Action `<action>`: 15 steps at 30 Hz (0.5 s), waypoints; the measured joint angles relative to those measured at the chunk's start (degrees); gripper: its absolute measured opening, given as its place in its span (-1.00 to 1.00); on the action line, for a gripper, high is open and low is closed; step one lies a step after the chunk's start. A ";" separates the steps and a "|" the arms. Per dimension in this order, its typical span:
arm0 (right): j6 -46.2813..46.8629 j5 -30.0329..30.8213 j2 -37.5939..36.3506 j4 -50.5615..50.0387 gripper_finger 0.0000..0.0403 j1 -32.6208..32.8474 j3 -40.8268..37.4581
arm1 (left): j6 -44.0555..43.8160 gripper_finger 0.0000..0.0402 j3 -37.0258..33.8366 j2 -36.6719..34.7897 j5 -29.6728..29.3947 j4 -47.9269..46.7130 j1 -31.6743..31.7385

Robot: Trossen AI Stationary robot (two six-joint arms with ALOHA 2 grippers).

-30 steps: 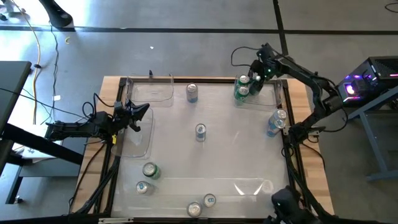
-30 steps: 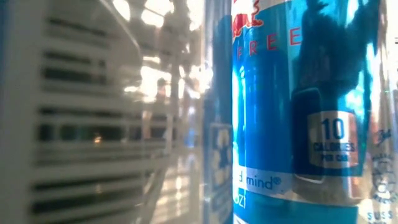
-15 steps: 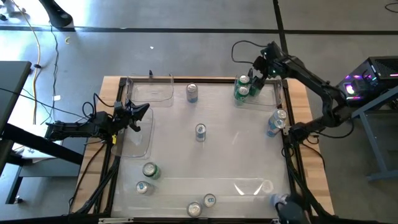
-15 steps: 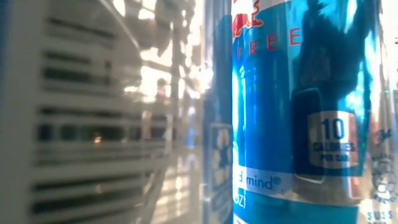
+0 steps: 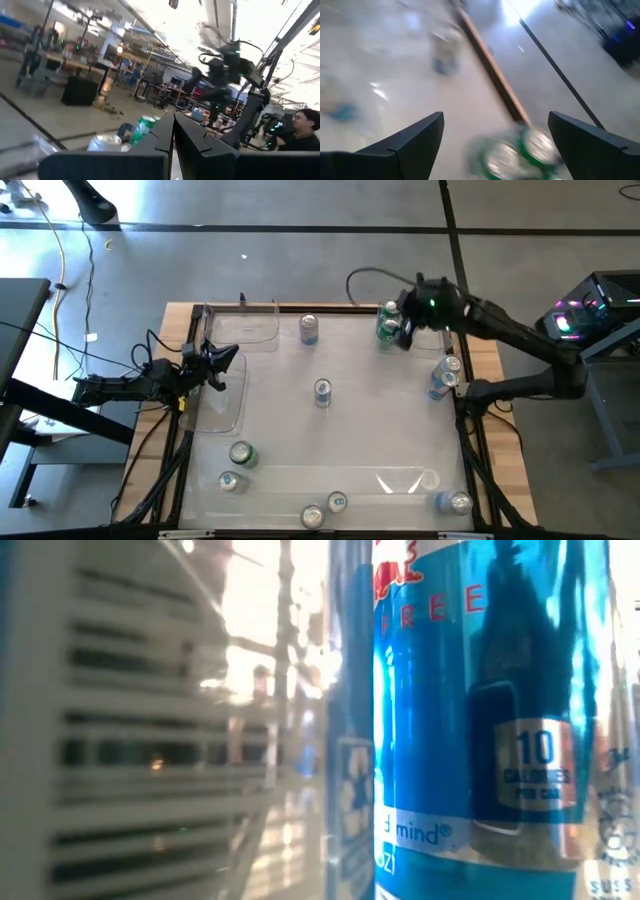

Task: Sort soda cans
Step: Put the green soda can into the top right transparent bin

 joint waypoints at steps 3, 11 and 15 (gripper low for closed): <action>2.42 0.01 -0.65 1.57 0.76 8.46 0.00 | 1.54 -0.95 2.56 0.31 5.15 -0.89 -0.79; 6.04 0.11 -0.22 17.07 0.76 26.55 -7.61 | 10.89 -0.95 15.71 15.55 11.87 -9.71 -8.30; 8.77 2.48 -0.22 24.72 0.76 31.17 -14.80 | 15.62 -0.95 26.97 29.43 8.80 -18.55 -12.58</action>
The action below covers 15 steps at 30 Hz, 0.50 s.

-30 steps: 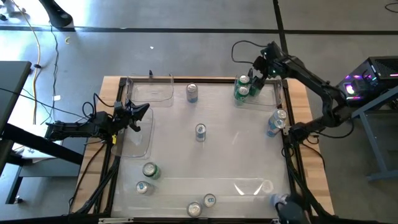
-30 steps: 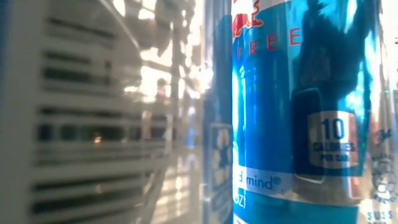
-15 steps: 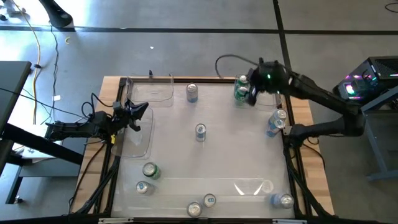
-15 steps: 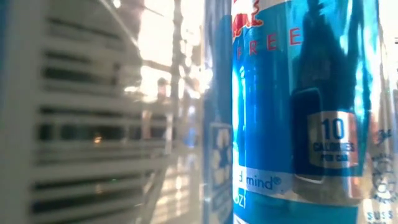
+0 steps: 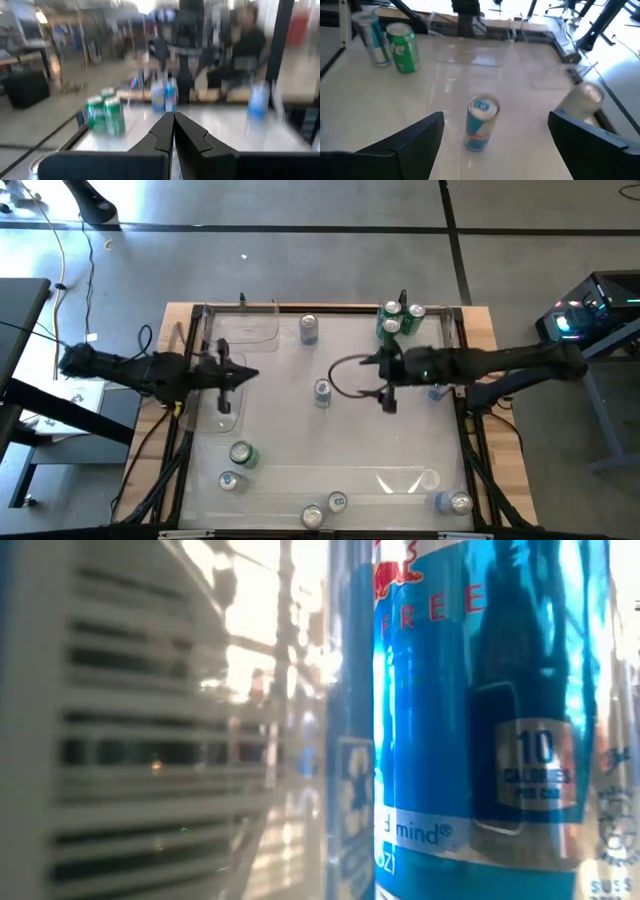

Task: Sort soda cans
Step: Put the green soda can into the top right transparent bin

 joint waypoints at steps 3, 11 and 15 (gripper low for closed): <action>3.52 4.48 0.02 4.65 0.76 2.37 -5.41 | 0.05 -0.91 11.81 10.32 -3.96 -12.86 -2.93; 9.82 25.51 0.02 24.08 0.76 8.81 -16.86 | -12.86 -0.55 43.93 36.69 -1.93 -51.86 -10.55; 3.82 28.29 0.02 40.39 0.76 10.01 -23.86 | -20.17 -0.29 56.86 48.01 5.54 -64.89 -13.24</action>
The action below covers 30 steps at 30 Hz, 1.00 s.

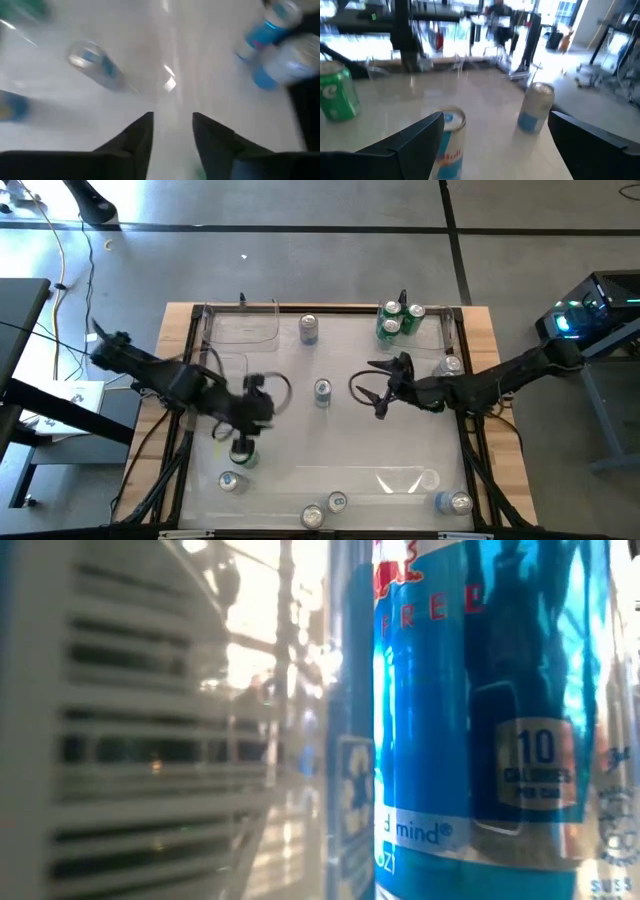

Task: Sort soda cans
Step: Put the green soda can into the top right transparent bin

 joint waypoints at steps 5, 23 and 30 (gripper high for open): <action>-2.34 -0.15 0.00 12.51 0.76 -0.02 -5.64 | -5.17 0.03 11.90 10.90 6.44 -13.18 -1.77; -5.31 -5.35 0.00 18.60 0.76 0.26 -5.94 | -17.06 0.29 12.21 19.77 17.27 -26.10 -7.89; -5.25 -5.57 0.00 18.63 0.76 0.59 -5.94 | -34.81 0.29 6.05 15.37 14.90 -24.04 -10.09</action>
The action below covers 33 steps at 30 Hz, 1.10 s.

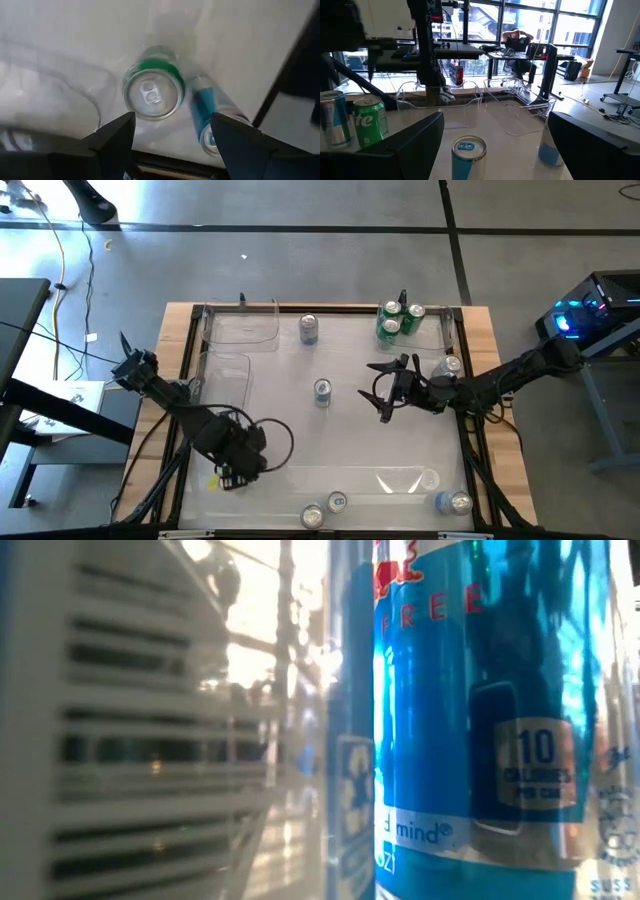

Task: Sort soda cans
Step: Put the green soda can into the top right transparent bin

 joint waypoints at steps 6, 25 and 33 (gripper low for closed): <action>-0.04 -1.85 0.00 0.00 0.76 0.00 0.00 | -12.33 0.29 -3.48 -0.54 -3.58 1.50 0.52; 0.15 -7.48 0.00 -0.54 0.76 0.00 0.04 | -35.09 0.36 -6.85 -1.11 2.27 -1.12 1.50; 0.33 -7.48 0.02 -0.87 0.76 0.00 0.02 | -47.22 0.36 -6.85 -1.11 -2.45 -1.70 -3.60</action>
